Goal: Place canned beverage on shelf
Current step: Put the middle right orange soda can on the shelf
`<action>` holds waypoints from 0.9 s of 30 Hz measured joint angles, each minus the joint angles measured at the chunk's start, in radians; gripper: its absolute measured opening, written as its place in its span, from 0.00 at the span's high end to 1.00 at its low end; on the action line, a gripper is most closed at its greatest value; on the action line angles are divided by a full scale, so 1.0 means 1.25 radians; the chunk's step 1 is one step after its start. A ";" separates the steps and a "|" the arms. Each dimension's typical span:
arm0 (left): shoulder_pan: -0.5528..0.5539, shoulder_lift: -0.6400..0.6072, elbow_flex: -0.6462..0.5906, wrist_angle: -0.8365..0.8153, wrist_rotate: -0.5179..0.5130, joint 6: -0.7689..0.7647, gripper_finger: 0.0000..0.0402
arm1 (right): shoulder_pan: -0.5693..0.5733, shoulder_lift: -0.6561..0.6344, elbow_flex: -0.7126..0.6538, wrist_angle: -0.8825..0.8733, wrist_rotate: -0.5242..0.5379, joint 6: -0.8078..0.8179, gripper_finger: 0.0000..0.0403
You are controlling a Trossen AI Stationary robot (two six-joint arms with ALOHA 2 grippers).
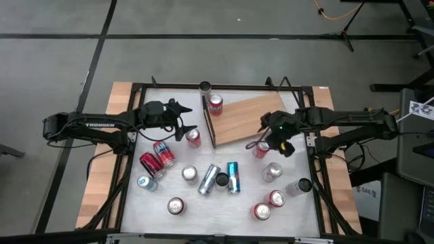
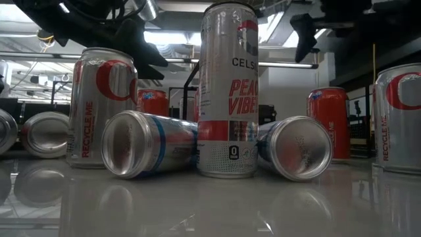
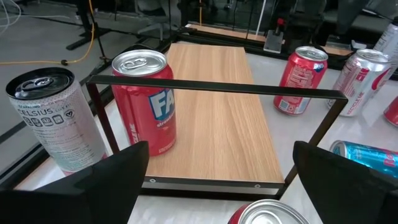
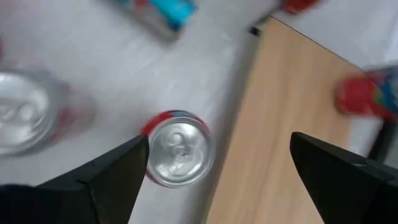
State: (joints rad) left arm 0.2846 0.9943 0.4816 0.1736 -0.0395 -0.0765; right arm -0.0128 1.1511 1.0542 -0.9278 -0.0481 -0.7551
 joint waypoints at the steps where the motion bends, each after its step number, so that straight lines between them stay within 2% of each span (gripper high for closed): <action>1: 0.000 0.000 0.000 0.000 0.000 0.000 0.03 | 0.000 0.000 0.000 0.001 -0.001 -0.015 0.05; 11: 0.000 0.000 0.000 0.000 0.000 -0.003 0.03 | -0.001 0.000 0.000 -0.044 -0.055 -0.117 0.05; 16: 0.000 0.000 0.000 0.000 0.000 -0.003 0.03 | -0.001 0.003 0.000 -0.046 -0.055 -0.163 0.05; 27: 0.000 0.000 0.000 -0.003 0.000 -0.021 0.03 | -0.001 0.124 -0.001 -0.074 -0.055 -0.261 0.05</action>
State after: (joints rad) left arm 0.2847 0.9947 0.4816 0.1696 -0.0395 -0.1032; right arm -0.0135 1.3058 1.0527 -1.0206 -0.1169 -1.0812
